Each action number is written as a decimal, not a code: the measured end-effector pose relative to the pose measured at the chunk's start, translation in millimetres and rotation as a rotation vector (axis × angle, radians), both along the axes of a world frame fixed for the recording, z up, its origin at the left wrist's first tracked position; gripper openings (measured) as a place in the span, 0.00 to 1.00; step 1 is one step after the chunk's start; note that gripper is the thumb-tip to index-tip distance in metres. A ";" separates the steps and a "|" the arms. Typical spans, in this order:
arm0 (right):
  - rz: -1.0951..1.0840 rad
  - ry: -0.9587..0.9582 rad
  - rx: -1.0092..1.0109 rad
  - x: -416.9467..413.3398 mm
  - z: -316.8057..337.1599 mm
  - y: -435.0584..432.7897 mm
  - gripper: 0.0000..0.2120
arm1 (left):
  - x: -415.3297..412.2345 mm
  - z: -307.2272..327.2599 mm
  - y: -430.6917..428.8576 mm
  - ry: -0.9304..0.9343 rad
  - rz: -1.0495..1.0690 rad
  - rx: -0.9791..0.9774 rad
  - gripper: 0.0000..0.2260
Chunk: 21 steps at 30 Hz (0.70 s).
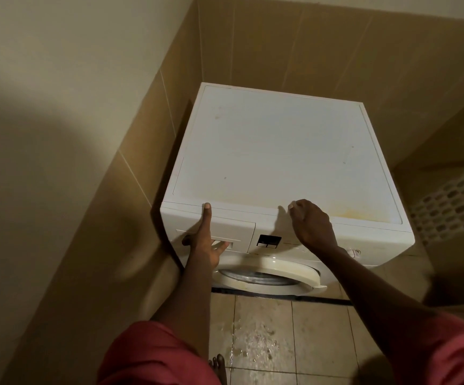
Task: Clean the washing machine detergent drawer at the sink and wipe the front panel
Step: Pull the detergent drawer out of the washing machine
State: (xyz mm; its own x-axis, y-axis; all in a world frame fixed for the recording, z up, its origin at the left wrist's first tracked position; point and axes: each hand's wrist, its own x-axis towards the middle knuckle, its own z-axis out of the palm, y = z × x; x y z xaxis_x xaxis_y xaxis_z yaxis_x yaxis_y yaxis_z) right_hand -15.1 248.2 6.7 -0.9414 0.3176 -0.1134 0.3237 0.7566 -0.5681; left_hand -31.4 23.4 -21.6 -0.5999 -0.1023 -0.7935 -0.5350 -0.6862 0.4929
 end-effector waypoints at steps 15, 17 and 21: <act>0.096 0.213 0.068 9.3 -2.0 -37.1 0.18 | 50.8 -10.5 -30.9 0.009 -0.106 0.081 0.28; 0.180 0.281 0.045 14.5 -2.0 -51.4 0.17 | 62.5 -12.0 -35.2 0.000 -0.110 0.084 0.27; 0.259 0.300 0.000 22.5 -2.0 -79.3 0.16 | 82.0 -11.9 -43.4 0.013 -0.137 0.065 0.23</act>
